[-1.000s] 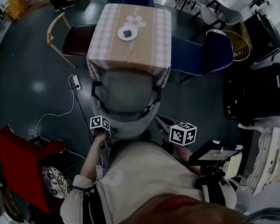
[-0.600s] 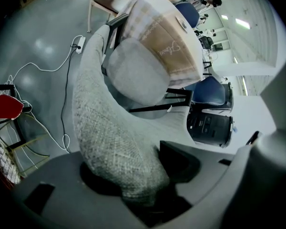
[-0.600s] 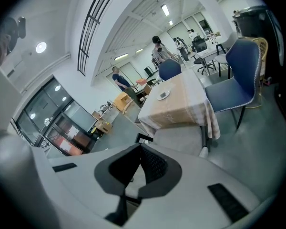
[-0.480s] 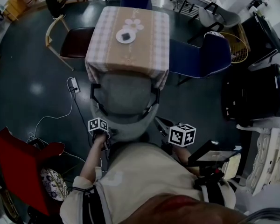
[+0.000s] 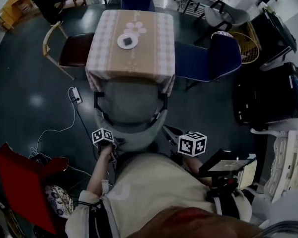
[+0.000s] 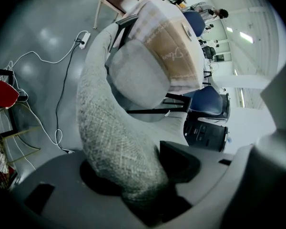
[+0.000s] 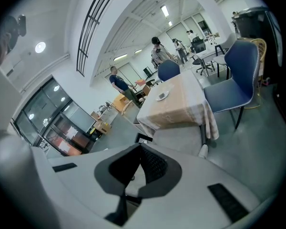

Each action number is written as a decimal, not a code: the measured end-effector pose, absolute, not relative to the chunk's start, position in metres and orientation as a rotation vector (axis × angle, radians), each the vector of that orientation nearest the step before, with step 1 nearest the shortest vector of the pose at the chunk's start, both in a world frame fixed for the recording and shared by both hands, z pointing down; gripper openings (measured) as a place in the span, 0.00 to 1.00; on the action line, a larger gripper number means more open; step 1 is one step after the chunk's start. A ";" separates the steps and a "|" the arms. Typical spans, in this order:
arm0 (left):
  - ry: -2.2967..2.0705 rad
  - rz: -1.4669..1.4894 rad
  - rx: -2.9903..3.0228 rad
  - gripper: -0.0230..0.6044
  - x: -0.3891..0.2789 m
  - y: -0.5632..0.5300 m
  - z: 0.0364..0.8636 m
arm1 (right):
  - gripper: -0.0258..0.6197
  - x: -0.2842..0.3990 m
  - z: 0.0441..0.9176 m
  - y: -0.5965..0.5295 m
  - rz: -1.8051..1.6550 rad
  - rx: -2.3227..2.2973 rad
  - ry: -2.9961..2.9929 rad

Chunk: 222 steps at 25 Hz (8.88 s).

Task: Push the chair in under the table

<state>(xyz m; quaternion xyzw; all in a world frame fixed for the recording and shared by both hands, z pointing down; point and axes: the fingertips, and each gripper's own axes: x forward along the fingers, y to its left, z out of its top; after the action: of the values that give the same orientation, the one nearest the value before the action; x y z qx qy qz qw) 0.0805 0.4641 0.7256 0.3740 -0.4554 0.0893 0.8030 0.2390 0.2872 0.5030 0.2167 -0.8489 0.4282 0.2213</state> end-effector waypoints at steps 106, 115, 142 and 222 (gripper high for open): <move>-1.243 -0.585 0.443 0.35 0.027 0.415 0.722 | 0.06 0.271 0.525 0.299 1.306 0.656 -2.206; -1.168 -0.406 0.650 0.39 0.035 0.414 0.721 | 0.06 0.244 0.514 0.306 1.251 0.640 -2.252; -0.829 0.208 1.198 0.38 0.058 0.447 0.645 | 0.06 0.208 0.495 0.344 1.276 0.839 -2.331; -0.881 0.452 2.776 0.05 0.515 0.348 0.355 | 0.06 0.594 0.331 0.387 1.194 1.168 -3.146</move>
<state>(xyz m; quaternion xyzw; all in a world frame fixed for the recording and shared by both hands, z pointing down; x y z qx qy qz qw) 0.5153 0.3479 0.3550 0.9374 -0.2977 0.1526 0.0971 0.5944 0.3870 0.3314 0.3207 -0.8638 0.3277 -0.2086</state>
